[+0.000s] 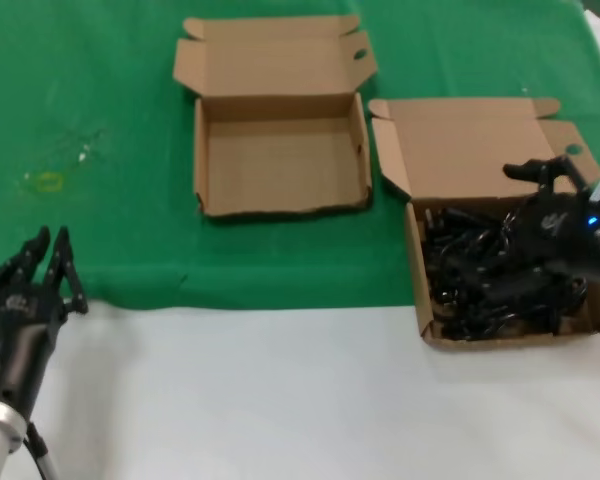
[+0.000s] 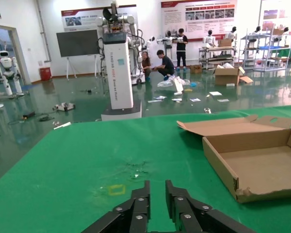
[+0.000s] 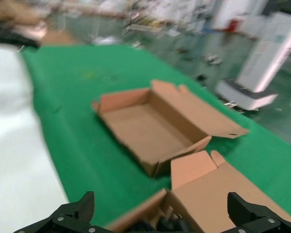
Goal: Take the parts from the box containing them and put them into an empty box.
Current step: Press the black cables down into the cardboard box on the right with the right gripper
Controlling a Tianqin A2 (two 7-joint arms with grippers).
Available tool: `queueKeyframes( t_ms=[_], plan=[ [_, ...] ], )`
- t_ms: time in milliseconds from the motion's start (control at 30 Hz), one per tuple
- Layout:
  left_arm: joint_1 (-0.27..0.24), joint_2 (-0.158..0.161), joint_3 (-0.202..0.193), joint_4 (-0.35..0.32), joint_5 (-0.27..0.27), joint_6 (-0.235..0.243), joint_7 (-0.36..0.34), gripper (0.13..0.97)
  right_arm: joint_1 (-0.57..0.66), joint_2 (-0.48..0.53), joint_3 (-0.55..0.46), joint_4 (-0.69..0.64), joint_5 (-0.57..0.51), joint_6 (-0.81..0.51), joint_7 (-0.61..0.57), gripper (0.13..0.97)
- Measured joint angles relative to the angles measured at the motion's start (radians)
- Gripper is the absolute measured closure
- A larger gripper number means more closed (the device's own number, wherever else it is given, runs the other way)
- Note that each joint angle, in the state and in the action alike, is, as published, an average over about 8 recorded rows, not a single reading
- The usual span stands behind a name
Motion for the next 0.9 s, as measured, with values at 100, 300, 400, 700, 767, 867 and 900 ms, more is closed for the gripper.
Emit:
queueKeyframes(
  t_ms=[100, 300, 400, 700, 767, 867, 900],
  plan=[
    [0.0, 0.0, 0.0, 0.0, 0.0, 0.0, 0.0, 0.866, 0.109, 0.047, -0.052, -0.051, -0.002, -0.135, -0.046, 0.129],
    [0.0, 0.0, 0.0, 0.0, 0.0, 0.0, 0.0, 0.927, 0.343, 0.077, -0.164, -0.182, -0.064, -0.401, -0.158, 0.129],
    [0.0, 0.0, 0.0, 0.0, 0.0, 0.0, 0.0, 0.927, 0.453, 0.058, -0.213, -0.259, -0.129, -0.523, -0.235, 0.129],
    [0.0, 0.0, 0.0, 0.0, 0.0, 0.0, 0.0, 0.953, 0.714, -0.068, -0.348, -0.508, -0.372, -0.732, -0.582, 0.129],
    [0.0, 0.0, 0.0, 0.0, 0.0, 0.0, 0.0, 0.953, 0.754, -0.102, -0.373, -0.56, -0.416, -0.751, -0.654, 0.129],
    [0.0, 0.0, 0.0, 0.0, 0.0, 0.0, 0.0, 0.953, 0.802, -0.151, -0.401, -0.63, -0.466, -0.776, -0.736, 0.129],
    [0.0, 0.0, 0.0, 0.0, 0.0, 0.0, 0.0, 0.953, 0.814, -0.166, -0.407, -0.65, -0.478, -0.784, -0.755, 0.129]
  ],
)
